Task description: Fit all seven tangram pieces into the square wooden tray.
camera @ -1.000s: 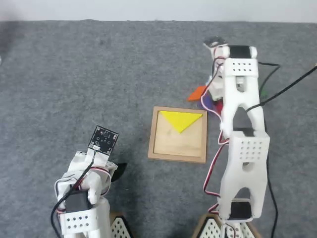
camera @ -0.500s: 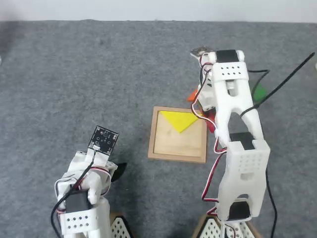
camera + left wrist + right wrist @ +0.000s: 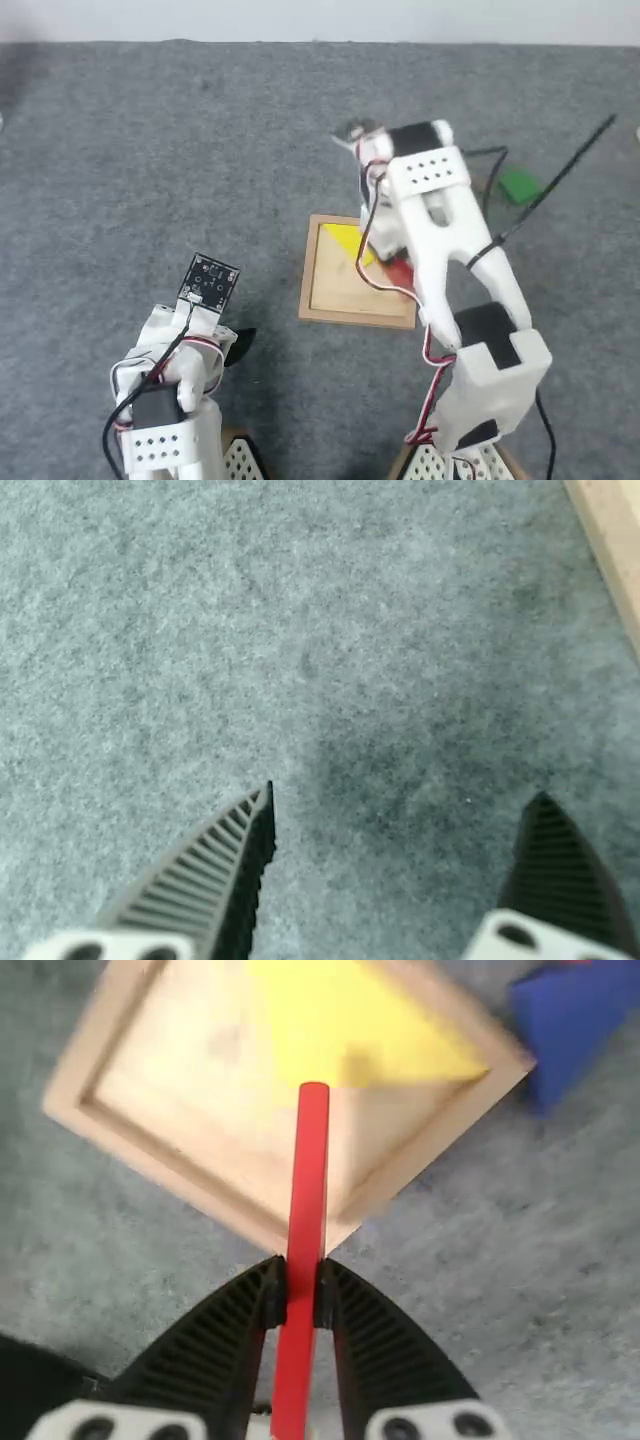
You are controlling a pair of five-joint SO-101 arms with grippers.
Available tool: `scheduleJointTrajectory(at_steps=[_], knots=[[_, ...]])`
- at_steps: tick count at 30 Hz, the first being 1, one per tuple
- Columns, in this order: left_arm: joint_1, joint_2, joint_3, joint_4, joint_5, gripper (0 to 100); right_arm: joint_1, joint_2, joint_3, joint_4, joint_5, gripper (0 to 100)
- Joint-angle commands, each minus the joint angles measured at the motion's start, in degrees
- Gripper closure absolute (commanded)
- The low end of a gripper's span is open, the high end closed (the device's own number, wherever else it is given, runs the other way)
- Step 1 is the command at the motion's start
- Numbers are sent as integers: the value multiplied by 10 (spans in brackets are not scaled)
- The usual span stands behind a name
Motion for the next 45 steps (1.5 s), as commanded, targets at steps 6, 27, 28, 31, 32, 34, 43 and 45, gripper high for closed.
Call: scheduleJointTrajectory(at_steps=[6,27,28,31,32,34,43,45], knots=[[0,-9,-13,4,-5,632,18,-29,10,-44,-33,989],[0,-9,-13,4,-5,632,-160,44,42,-49,-31,659],[0,-9,-13,4,-5,632,-157,54,42,-50,-31,659],[0,-9,-13,4,-5,632,-158,80,42,-51,-33,659],[0,-9,-13,4,-5,632,-160,86,42,-53,-33,659],[0,-9,-13,4,-5,632,-160,96,43,-71,-37,659],[0,-9,-13,4,-5,632,-149,131,82,-164,-58,659],[0,-9,-13,4,-5,632,-130,130,84,-164,-56,659]])
